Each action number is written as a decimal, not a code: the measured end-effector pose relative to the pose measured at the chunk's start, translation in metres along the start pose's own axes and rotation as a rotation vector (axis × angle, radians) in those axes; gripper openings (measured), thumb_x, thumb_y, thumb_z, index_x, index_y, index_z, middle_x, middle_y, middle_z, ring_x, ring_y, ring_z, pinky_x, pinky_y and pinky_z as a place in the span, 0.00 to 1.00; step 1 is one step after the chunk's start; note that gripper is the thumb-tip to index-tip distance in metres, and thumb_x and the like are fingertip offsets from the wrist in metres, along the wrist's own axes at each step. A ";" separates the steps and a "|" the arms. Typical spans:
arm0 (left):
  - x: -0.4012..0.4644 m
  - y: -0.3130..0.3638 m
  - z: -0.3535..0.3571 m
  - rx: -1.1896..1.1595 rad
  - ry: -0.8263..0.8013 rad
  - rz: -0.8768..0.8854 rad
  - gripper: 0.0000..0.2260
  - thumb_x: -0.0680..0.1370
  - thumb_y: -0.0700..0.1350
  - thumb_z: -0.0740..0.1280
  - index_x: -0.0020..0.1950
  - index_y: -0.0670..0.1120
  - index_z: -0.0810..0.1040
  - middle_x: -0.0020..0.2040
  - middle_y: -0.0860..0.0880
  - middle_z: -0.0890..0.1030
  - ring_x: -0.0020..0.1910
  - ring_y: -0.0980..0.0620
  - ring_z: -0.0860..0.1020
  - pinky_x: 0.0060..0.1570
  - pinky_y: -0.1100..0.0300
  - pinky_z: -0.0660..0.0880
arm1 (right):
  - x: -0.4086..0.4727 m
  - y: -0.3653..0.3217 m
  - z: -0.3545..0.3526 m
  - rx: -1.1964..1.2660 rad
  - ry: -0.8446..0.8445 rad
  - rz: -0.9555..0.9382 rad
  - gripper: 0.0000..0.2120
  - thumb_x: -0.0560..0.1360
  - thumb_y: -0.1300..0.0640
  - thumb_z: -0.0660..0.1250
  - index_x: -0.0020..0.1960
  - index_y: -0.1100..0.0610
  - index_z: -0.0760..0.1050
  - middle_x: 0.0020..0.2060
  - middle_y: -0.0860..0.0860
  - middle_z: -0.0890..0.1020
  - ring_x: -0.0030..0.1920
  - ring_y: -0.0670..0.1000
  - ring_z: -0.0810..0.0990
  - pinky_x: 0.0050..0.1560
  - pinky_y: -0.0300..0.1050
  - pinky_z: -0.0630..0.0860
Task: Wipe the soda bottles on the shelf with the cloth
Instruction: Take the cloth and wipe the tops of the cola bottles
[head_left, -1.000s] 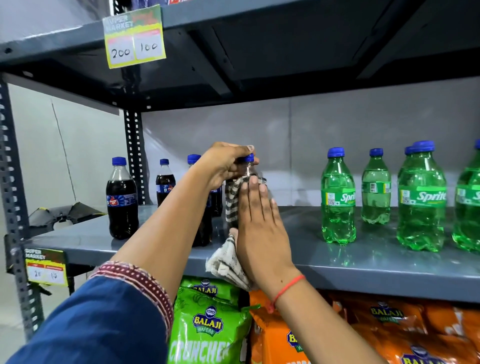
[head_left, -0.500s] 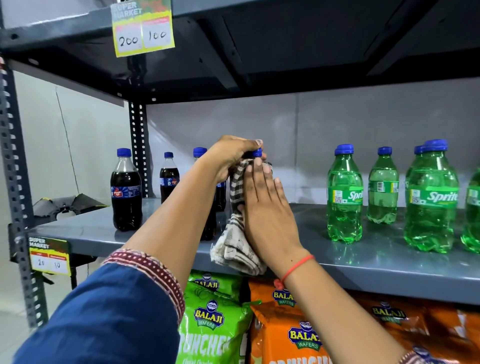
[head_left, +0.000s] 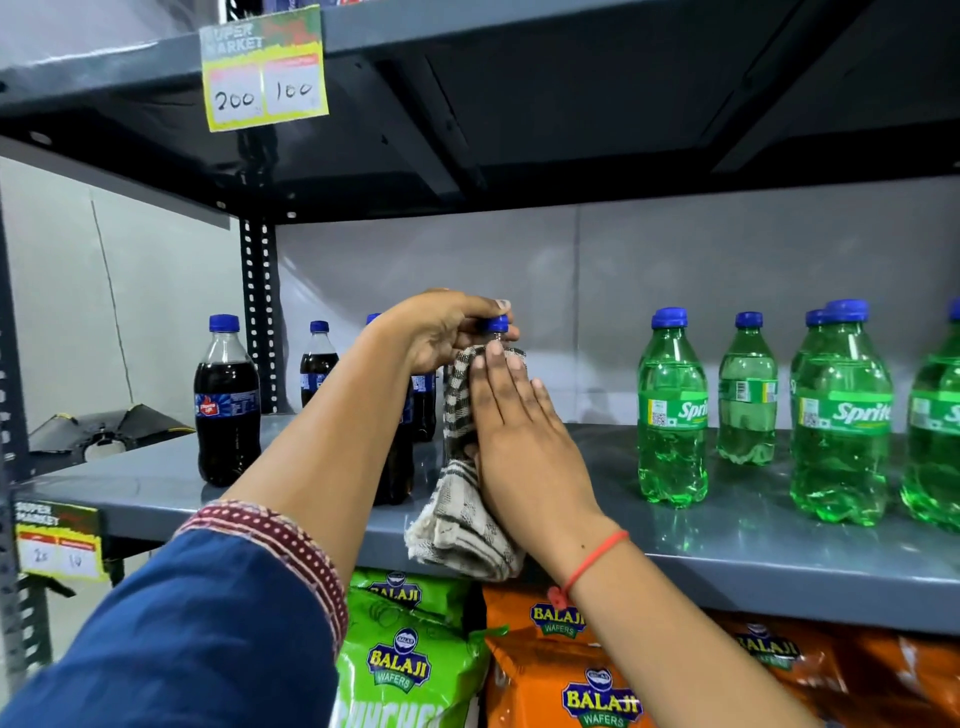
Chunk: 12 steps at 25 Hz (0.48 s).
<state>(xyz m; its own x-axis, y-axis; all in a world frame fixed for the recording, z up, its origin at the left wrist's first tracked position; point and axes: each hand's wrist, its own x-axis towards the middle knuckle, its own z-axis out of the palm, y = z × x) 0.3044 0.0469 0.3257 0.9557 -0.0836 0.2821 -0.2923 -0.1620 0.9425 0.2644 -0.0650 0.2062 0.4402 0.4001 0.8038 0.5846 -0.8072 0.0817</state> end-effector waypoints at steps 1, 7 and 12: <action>0.000 0.001 0.001 0.001 -0.008 -0.006 0.11 0.73 0.44 0.66 0.52 0.40 0.77 0.33 0.49 0.85 0.38 0.52 0.82 0.48 0.60 0.78 | 0.000 0.000 0.000 -0.020 -0.009 -0.006 0.27 0.77 0.64 0.43 0.72 0.62 0.35 0.74 0.58 0.40 0.74 0.57 0.39 0.69 0.46 0.35; -0.001 0.000 0.001 -0.024 -0.006 -0.026 0.10 0.73 0.44 0.67 0.50 0.39 0.78 0.35 0.48 0.85 0.37 0.53 0.82 0.45 0.60 0.79 | 0.005 0.004 0.001 0.009 0.003 0.015 0.28 0.79 0.64 0.49 0.72 0.62 0.37 0.75 0.59 0.41 0.74 0.57 0.40 0.72 0.47 0.40; -0.005 -0.001 -0.001 -0.018 -0.011 0.005 0.07 0.73 0.44 0.66 0.46 0.41 0.78 0.34 0.49 0.85 0.36 0.53 0.82 0.43 0.62 0.79 | -0.010 -0.008 0.013 0.091 -0.002 0.139 0.31 0.76 0.70 0.53 0.72 0.64 0.38 0.74 0.61 0.40 0.74 0.59 0.46 0.70 0.45 0.58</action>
<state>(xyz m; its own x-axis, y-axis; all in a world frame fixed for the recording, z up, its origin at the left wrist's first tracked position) 0.3002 0.0483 0.3233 0.9537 -0.0955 0.2853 -0.2968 -0.1435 0.9441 0.2640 -0.0569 0.1898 0.5225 0.2882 0.8025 0.5773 -0.8122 -0.0842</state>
